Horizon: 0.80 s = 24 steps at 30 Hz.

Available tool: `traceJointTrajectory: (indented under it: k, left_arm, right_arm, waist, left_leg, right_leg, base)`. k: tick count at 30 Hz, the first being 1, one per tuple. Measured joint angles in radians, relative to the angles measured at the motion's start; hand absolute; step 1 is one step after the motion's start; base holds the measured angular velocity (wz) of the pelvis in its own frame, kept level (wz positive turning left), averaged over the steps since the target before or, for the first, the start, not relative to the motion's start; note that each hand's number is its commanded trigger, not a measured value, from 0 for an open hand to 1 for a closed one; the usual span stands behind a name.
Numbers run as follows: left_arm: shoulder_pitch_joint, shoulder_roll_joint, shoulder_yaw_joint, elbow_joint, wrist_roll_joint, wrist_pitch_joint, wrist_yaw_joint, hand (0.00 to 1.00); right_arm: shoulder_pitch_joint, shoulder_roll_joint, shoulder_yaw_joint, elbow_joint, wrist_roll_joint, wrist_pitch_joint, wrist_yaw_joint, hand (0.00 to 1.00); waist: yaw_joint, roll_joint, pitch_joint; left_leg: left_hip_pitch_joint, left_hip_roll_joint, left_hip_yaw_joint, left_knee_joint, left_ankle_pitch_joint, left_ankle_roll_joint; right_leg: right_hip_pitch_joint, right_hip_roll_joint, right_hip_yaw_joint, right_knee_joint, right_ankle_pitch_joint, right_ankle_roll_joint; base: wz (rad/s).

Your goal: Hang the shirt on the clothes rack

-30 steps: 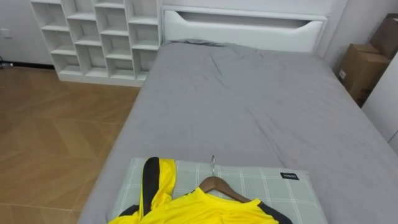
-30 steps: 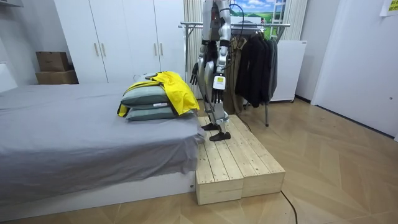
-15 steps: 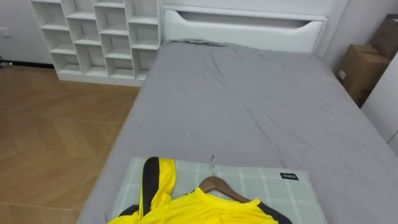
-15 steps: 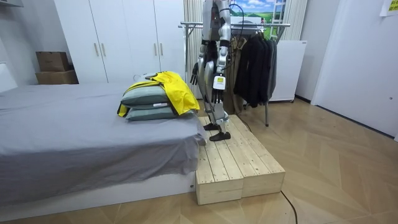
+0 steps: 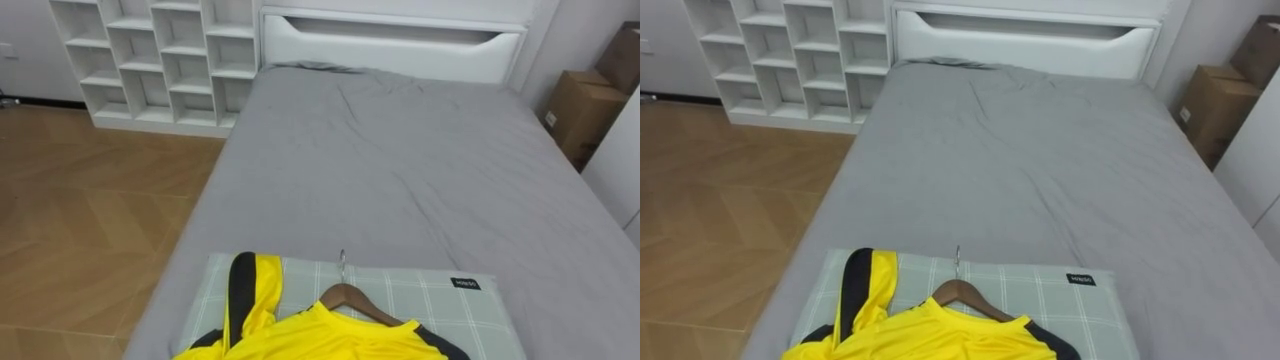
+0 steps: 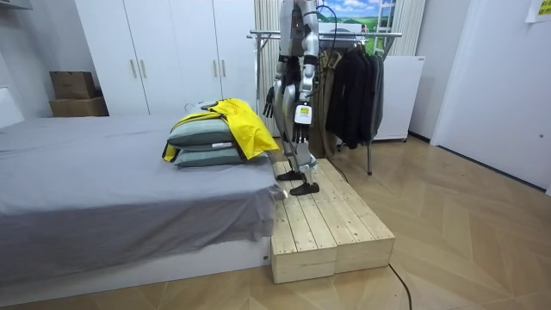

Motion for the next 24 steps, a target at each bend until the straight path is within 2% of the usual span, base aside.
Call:
traceJointTrajectory:
  k: [5,9,11,16,20,24]
  left_arm:
    - [0.0,-0.002,0.005,0.0,-0.016,-0.001,0.013,0.0]
    - [0.003,-0.01,0.01,-0.031,-0.091,-0.016,0.072,0.0]
    - [0.004,-0.012,0.022,-0.064,-0.092,-0.022,0.101,0.0]
    - [0.0,-0.012,0.073,-0.126,-0.088,-0.083,0.218,0.0]
    - [0.016,-0.004,0.108,-0.206,-0.083,-0.093,0.303,0.0]
    - [0.032,0.009,0.106,-0.292,-0.08,-0.131,0.422,0.0]
  right_arm:
    - [-0.002,0.0,0.006,0.0,0.001,0.0,-0.017,0.0]
    - [-0.002,0.0,0.012,-0.001,0.001,0.0,-0.043,0.0]
    - [-0.005,0.0,0.01,-0.003,0.0,0.0,-0.054,0.0]
    - [-0.001,-0.001,-0.001,-0.008,-0.01,-0.002,-0.058,0.0]
    - [0.004,-0.009,-0.003,-0.014,-0.026,-0.009,-0.064,0.0]
    - [0.005,-0.028,-0.002,-0.015,-0.045,-0.012,-0.068,0.0]
  waist:
    - [0.0,-0.002,0.0003]
    - [0.002,-0.003,0.0007]
    - [0.003,-0.002,0.0014]
    - [0.007,0.002,-0.0002]
    - [0.021,0.007,-0.0018]
    - [0.031,0.016,-0.0019]
  left_leg:
    - [0.0,0.0,0.0,0.0,0.0,0.0]
    - [0.004,-0.002,-0.001,0.002,0.0,0.0]
    - [0.011,-0.001,-0.007,0.001,0.0,0.0]
    - [0.034,-0.005,-0.01,-0.014,0.0,0.0]
    - [0.035,-0.004,-0.013,-0.017,0.0,0.0]
    - [0.035,-0.006,-0.015,-0.019,0.0,0.0]
  right_leg:
    - [0.0,0.0,0.0,0.0,0.0,0.0]
    - [0.004,0.0,-0.002,0.0,0.0,0.0]
    - [0.012,0.0,-0.003,-0.001,0.0,0.0]
    - [0.036,0.001,-0.005,-0.014,-0.002,0.0]
    - [0.036,0.002,-0.006,-0.014,-0.002,0.0]
    - [0.037,0.0,-0.02,-0.015,-0.002,0.001]
  base:
    - [0.0]
    - [0.0]
    - [0.02]
    - [0.02]
    - [0.0]
    - [0.05]
